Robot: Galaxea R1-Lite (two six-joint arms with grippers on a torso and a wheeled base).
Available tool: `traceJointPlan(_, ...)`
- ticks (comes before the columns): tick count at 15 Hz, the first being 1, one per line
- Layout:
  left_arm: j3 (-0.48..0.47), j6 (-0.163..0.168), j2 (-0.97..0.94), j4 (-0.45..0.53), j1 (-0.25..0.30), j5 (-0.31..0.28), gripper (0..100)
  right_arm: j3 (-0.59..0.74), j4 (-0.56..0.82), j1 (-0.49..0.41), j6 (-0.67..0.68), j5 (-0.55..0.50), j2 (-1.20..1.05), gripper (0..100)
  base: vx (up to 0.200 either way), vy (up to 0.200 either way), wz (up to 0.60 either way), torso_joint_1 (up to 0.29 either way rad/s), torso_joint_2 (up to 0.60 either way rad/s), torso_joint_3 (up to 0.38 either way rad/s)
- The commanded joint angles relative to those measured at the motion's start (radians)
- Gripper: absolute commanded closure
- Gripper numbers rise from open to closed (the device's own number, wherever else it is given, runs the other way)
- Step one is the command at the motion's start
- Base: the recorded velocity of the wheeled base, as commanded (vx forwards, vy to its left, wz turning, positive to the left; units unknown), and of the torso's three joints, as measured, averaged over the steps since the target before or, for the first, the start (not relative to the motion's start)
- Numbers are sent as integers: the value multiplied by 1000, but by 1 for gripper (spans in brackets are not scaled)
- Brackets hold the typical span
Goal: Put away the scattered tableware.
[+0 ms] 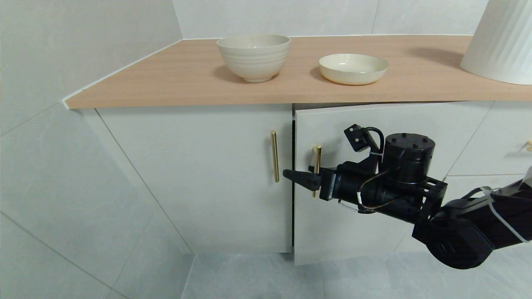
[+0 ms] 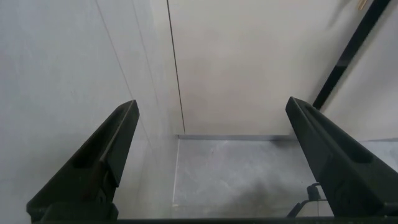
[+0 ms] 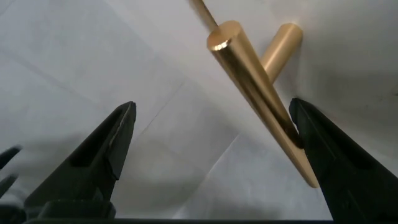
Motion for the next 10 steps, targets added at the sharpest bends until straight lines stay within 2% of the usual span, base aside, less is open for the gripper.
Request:
traceJointPlan(1,0,0,0,0,0,1,0,91,-3,1,-1,55,-98,0,0,0,0,0,0,0)
traceJointPlan(3,0,0,0,0,0,1,0,137,-3,1,1,90,-139,0,0,0,0,0,0,0)
traceJointPlan(9,0,0,0,0,0,1,0,235,-4,39,19,94,-187,0,0,0,0,0,0,0)
traceJointPlan(10,0,11,0,0,0,1,0,277,-6,59,19,93,-196,0,0,0,0,0,0,0)
